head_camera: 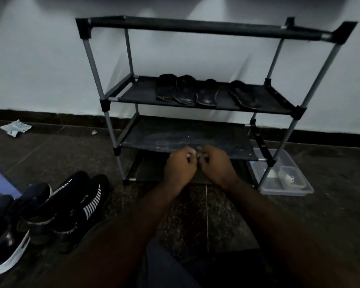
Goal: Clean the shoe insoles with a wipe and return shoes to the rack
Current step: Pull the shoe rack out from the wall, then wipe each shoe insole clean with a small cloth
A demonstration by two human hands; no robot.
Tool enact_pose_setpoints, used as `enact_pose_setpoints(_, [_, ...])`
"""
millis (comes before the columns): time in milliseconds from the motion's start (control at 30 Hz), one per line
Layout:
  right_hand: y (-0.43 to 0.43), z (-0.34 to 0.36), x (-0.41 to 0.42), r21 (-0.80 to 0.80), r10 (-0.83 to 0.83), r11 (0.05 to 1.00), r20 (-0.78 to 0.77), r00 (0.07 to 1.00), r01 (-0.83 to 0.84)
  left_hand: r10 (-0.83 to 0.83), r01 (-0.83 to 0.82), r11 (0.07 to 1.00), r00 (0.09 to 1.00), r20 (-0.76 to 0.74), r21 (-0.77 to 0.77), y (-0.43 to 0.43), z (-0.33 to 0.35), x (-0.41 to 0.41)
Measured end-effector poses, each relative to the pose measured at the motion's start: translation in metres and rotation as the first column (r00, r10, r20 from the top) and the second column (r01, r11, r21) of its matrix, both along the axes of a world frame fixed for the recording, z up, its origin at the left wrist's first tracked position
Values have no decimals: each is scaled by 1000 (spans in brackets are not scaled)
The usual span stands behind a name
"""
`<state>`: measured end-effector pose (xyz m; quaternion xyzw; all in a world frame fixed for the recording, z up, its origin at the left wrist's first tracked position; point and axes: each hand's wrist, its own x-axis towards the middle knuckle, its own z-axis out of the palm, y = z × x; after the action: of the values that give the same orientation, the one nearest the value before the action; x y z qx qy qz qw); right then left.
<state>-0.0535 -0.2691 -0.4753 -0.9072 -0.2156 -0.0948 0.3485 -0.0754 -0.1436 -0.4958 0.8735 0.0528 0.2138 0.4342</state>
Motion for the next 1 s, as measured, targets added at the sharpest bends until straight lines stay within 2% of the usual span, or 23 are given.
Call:
enact_pose_setpoints(67, [0, 22, 6, 77, -62, 995, 55, 997, 58, 50, -48, 980, 999, 6, -195, 2, 24, 6])
enact_pose_setpoints(167, [6, 54, 18, 189, -102, 979, 120, 987, 78, 125, -118, 899, 992, -11, -422, 10, 61, 16])
enact_pose_setpoints(300, [27, 85, 33, 243, -72, 970, 227, 971, 15, 246, -212, 793, 969, -18, -571, 33, 92, 36])
enact_pose_setpoints(433, [54, 100, 46, 58, 17, 998, 300, 954, -36, 337, -291, 764, 941, -28, -576, 61, 112, 58])
enact_pose_setpoints(567, [73, 101, 56, -123, 76, 991, 238, 968, -47, 346, -324, 800, 937, -53, -505, 78, 123, 75])
enact_pose_setpoints(833, [71, 91, 53, -159, 92, 985, 158, 983, -67, 288, -339, 841, 940, -182, -422, 85, 128, 89])
enact_pose_setpoints(933, [69, 91, 50, -186, 113, 979, 138, 984, -87, 290, -339, 811, 941, -176, -477, 80, 130, 89])
enact_pose_setpoints(1000, [69, 92, 48, -177, 121, 980, 139, 983, -96, 282, -320, 749, 946, -158, -581, 77, 129, 83])
